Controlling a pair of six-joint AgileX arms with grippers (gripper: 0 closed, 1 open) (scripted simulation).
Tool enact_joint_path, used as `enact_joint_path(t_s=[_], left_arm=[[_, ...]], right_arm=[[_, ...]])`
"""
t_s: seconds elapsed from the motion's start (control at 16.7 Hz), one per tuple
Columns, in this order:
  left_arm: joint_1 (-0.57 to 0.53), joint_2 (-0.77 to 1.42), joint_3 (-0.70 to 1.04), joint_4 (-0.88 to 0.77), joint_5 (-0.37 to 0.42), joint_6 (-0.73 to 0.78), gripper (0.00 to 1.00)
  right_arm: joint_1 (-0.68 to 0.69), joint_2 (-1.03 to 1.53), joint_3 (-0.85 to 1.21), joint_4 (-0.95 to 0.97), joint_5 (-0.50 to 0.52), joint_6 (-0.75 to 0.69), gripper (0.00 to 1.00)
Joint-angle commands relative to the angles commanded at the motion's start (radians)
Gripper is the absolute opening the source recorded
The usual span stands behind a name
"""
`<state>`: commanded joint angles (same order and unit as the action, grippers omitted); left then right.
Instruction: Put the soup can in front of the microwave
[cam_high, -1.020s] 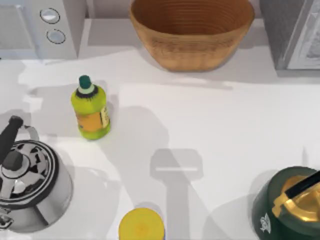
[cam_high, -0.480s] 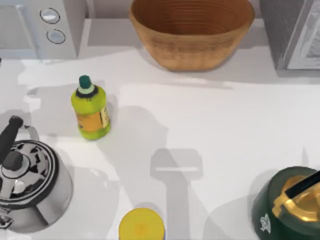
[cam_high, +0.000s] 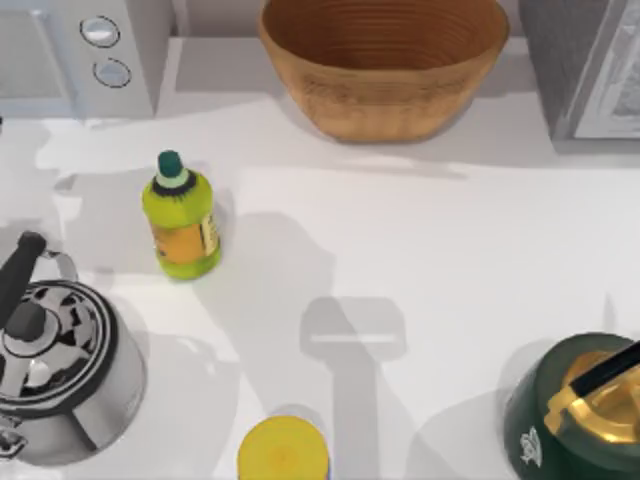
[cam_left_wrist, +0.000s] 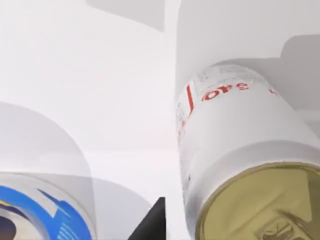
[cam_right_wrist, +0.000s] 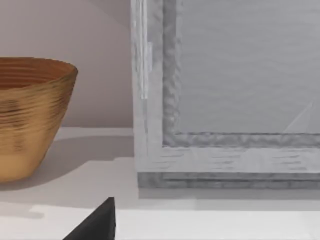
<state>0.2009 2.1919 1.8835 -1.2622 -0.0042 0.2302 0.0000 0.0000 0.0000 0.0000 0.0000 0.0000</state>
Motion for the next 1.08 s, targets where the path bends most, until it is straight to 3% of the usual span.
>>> enact_joint_path(t_s=[0.12, 0.66, 1.08], left_arm=[[0.000, 0.000, 0.000, 0.000, 0.000, 0.000, 1.00], [-0.001, 0.002, 0.004, -0.003, 0.000, 0.001, 1.00], [-0.002, 0.003, 0.160, -0.159, 0.000, -0.001, 1.00]], right_arm=[[0.000, 0.000, 0.000, 0.000, 0.000, 0.000, 1.00], [0.000, 0.000, 0.000, 0.000, 0.000, 0.000, 1.00], [0.000, 0.000, 0.000, 0.000, 0.000, 0.000, 1.00]])
